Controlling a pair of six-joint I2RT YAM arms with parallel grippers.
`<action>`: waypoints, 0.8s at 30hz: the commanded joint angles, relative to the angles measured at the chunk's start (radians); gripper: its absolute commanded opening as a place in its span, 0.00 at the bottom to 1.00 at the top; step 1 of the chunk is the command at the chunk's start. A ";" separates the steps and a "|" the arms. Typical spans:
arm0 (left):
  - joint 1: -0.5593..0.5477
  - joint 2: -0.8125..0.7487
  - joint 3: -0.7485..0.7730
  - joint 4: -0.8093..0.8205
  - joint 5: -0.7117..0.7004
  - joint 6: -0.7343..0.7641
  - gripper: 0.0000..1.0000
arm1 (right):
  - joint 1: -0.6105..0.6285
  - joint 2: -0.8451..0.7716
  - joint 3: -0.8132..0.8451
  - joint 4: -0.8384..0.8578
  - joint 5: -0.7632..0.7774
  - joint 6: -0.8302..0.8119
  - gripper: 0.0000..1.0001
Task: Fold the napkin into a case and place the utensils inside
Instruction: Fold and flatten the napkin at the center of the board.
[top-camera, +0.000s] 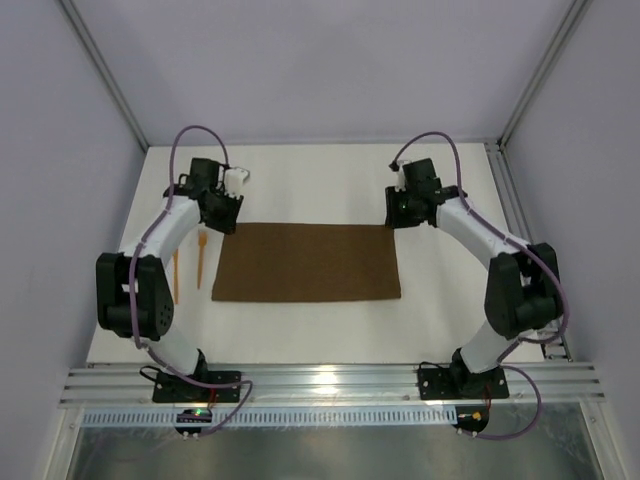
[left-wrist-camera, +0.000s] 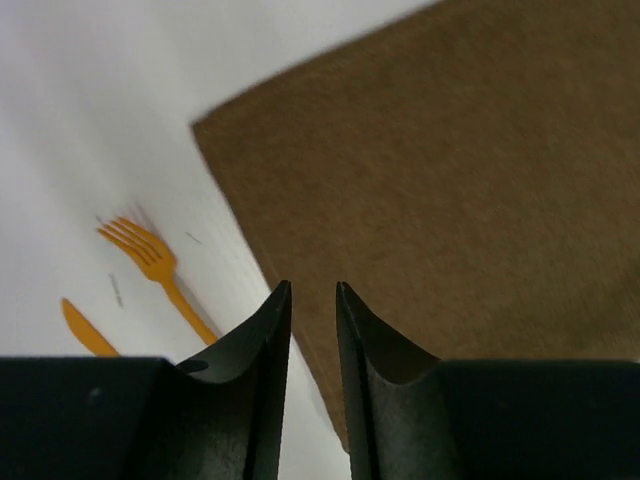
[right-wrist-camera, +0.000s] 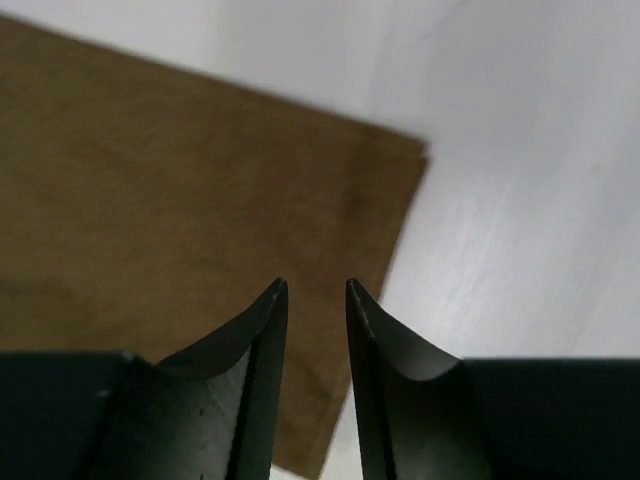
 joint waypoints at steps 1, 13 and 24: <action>-0.068 -0.058 -0.131 -0.163 0.020 0.079 0.25 | 0.117 -0.153 -0.155 0.053 -0.037 0.077 0.32; -0.151 -0.014 -0.372 -0.112 -0.236 0.096 0.25 | 0.171 -0.174 -0.623 0.277 -0.157 0.326 0.03; -0.151 -0.130 -0.374 -0.131 -0.094 0.119 0.31 | 0.062 -0.404 -0.628 0.079 0.024 0.241 0.03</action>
